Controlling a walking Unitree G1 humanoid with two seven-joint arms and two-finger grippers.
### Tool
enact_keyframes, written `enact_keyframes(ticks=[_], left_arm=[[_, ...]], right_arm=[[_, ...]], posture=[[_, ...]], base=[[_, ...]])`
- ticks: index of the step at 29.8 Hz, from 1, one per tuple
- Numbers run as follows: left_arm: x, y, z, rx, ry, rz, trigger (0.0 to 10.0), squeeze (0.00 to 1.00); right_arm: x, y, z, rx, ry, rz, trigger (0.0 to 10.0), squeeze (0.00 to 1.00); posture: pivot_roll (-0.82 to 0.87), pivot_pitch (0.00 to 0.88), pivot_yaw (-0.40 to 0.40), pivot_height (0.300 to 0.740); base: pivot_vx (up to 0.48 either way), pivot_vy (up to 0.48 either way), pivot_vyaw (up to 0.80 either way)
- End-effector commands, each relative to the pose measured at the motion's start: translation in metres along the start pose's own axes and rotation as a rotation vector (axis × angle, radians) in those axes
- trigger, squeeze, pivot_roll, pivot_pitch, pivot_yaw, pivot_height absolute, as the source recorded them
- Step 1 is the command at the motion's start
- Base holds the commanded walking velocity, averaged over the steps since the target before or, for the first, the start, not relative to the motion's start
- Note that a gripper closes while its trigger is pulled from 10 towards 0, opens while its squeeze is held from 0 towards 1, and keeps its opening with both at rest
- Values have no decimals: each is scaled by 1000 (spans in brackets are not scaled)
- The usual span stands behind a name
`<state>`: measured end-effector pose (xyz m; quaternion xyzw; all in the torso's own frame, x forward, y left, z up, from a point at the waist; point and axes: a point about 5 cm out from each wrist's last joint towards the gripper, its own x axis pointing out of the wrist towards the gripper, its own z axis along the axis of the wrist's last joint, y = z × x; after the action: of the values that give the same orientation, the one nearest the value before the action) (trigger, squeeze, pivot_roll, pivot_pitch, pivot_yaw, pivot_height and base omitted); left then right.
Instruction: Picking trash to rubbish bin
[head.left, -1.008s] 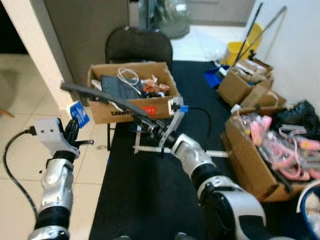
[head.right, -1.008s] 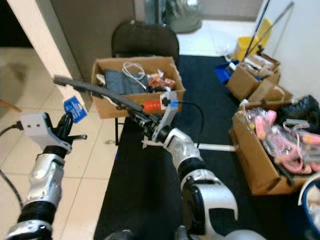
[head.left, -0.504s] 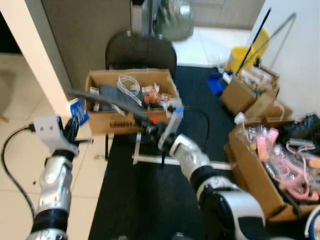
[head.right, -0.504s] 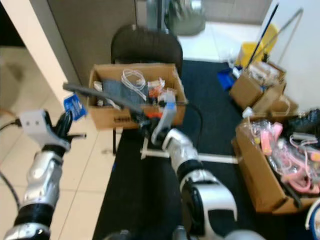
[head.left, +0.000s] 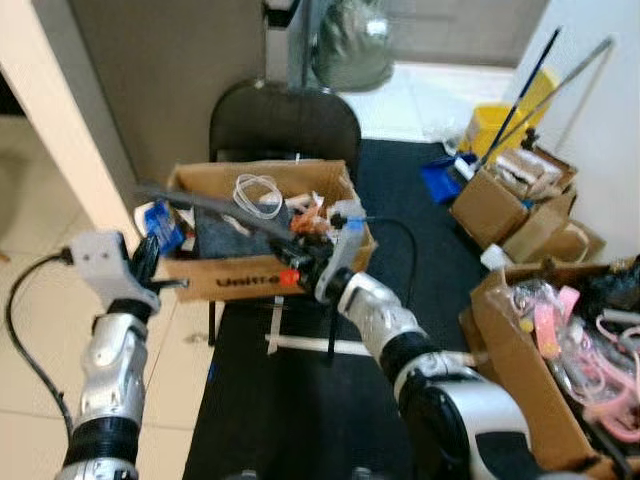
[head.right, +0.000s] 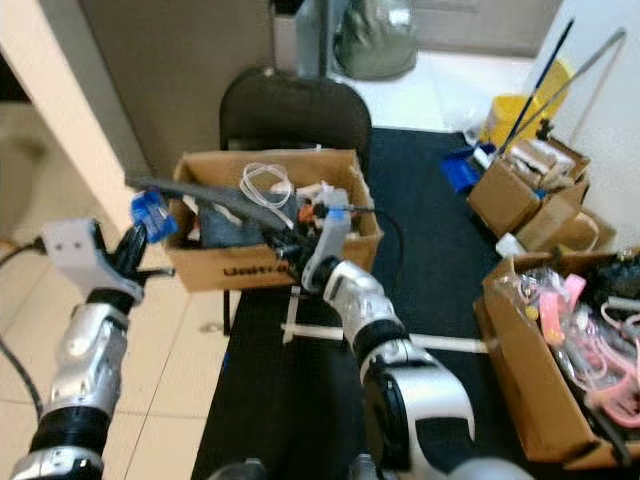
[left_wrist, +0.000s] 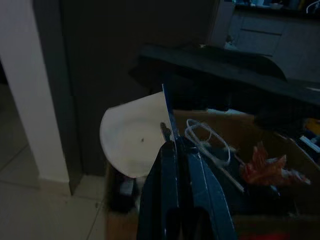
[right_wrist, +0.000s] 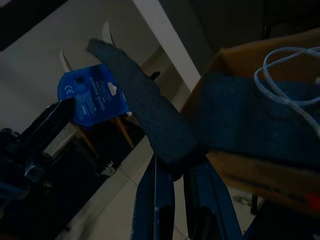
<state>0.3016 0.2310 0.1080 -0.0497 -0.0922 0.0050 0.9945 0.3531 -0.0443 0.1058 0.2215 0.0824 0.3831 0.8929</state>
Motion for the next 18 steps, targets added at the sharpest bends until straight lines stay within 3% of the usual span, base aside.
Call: enact_keyframes(ticks=[1, 6, 18], left_arm=[[-1, -2, -4, 2, 28, -9, 10000, 0], [-1, -4, -4, 4, 31, -16, 10000, 0], [-5, -4, -8, 5, 51, -12, 10000, 0]], right_arm=[[0, 1, -5, -4, 30, -2, 10000, 0], [1, 2, -6, -1, 33, -1, 10000, 0], [-2, -2, -10, -25, 53, -52, 10000, 0]], posture=[[112, 41, -2, 740], [111, 41, -2, 740], [115, 49, -3, 740]], base=[[480, 0, 0], [480, 0, -640], [480, 0, 0]])
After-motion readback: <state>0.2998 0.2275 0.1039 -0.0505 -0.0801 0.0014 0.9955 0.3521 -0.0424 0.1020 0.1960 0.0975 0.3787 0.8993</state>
